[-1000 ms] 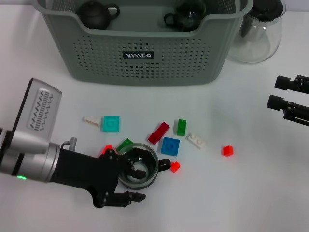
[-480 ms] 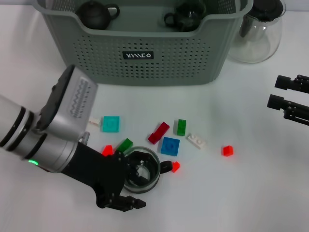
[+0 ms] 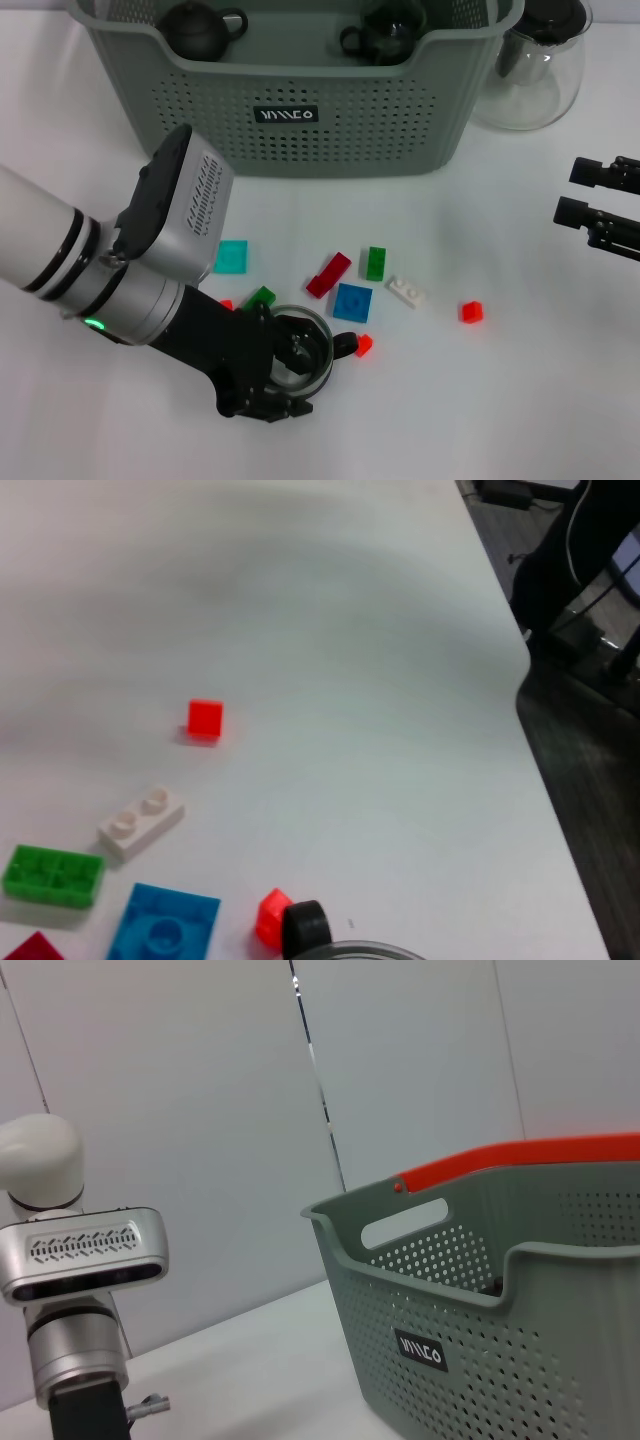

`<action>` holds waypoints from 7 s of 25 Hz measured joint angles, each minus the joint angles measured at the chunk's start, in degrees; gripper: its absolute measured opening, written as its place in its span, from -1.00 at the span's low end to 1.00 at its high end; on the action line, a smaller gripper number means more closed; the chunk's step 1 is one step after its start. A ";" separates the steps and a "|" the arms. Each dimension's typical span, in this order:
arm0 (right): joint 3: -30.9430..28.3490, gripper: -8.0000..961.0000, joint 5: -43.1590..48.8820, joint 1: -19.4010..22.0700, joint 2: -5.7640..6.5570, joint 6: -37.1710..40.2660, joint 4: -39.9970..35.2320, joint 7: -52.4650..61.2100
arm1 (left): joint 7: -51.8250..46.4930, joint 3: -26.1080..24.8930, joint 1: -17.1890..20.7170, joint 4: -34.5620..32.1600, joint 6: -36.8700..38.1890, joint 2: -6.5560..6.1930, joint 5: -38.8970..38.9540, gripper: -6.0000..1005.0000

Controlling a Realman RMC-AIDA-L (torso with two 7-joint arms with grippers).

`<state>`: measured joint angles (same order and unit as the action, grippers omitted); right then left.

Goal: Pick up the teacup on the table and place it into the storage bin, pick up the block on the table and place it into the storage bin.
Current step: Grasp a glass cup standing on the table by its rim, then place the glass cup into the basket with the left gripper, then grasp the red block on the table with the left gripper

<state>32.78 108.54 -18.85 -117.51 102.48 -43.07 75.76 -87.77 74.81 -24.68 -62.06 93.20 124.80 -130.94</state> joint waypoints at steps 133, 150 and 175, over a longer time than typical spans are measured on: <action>-0.08 0.28 1.49 -1.71 -0.70 -0.25 0.67 0.45 | 10.49 -48.71 2.54 3.72 18.17 -0.15 27.30 -0.10; 0.07 0.28 1.67 -2.67 -0.47 -0.83 2.28 0.71 | 41.25 -58.24 5.63 27.83 5.02 -0.06 -1.62 0.26; 0.12 0.28 1.67 -2.28 -0.70 -0.63 2.29 0.70 | 53.17 -62.25 7.05 32.33 -5.88 -0.15 -2.68 0.26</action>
<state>32.90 110.21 -21.13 -118.21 101.85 -40.78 76.46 -34.59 12.55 -17.64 -29.73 87.32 124.66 -133.61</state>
